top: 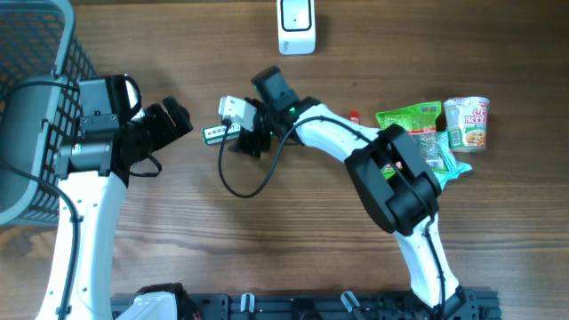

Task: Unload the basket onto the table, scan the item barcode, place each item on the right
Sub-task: 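Grasp the gum box with the right gripper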

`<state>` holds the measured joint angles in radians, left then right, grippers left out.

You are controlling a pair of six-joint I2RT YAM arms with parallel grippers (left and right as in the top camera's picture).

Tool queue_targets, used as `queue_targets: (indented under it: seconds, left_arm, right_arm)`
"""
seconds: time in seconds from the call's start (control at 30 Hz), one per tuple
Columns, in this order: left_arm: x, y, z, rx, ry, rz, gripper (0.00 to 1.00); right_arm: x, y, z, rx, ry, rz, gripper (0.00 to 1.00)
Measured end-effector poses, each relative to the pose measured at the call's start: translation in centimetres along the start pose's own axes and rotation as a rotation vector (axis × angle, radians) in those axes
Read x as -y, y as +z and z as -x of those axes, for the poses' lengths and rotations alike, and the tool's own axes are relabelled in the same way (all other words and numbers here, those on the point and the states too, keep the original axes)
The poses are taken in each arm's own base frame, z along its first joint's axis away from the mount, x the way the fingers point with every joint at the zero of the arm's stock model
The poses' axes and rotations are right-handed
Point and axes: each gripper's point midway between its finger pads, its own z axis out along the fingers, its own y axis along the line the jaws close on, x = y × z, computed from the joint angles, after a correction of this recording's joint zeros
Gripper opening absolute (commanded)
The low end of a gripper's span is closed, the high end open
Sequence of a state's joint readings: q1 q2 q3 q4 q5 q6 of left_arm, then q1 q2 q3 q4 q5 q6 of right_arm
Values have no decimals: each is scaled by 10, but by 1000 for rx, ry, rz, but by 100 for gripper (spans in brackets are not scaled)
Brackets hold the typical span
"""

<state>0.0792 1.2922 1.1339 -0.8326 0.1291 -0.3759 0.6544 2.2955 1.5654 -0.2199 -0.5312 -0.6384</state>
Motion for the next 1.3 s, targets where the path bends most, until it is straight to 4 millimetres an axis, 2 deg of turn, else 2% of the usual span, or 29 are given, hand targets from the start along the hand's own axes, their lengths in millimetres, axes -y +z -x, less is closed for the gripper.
queue_targets:
  seconds: [0.03,0.17,0.3,0.53,0.7,1.3]
  left_arm:
    - [0,0,0,0,0,0,100]
    - [0,0,0,0,0,0,100]
    - [0,0,0,0,0,0,100]
    - [0,0,0,0,0,0,100]
    - [0,0,0,0,0,0,100]
    - [0,0,0,0,0,0,100]
  right_arm:
    - [-3,2,-2,-5,-4,8,82]
    - [-11,9,-3,-12,-24,23,68]
    - [-7,9,1,0,-12,6,63]
    - [4,6,-5,-13,82,-30,52]
    - [5,6,-5,-12,123,-35,44]
    - [3,-2,-11,-59,245,-46,39]
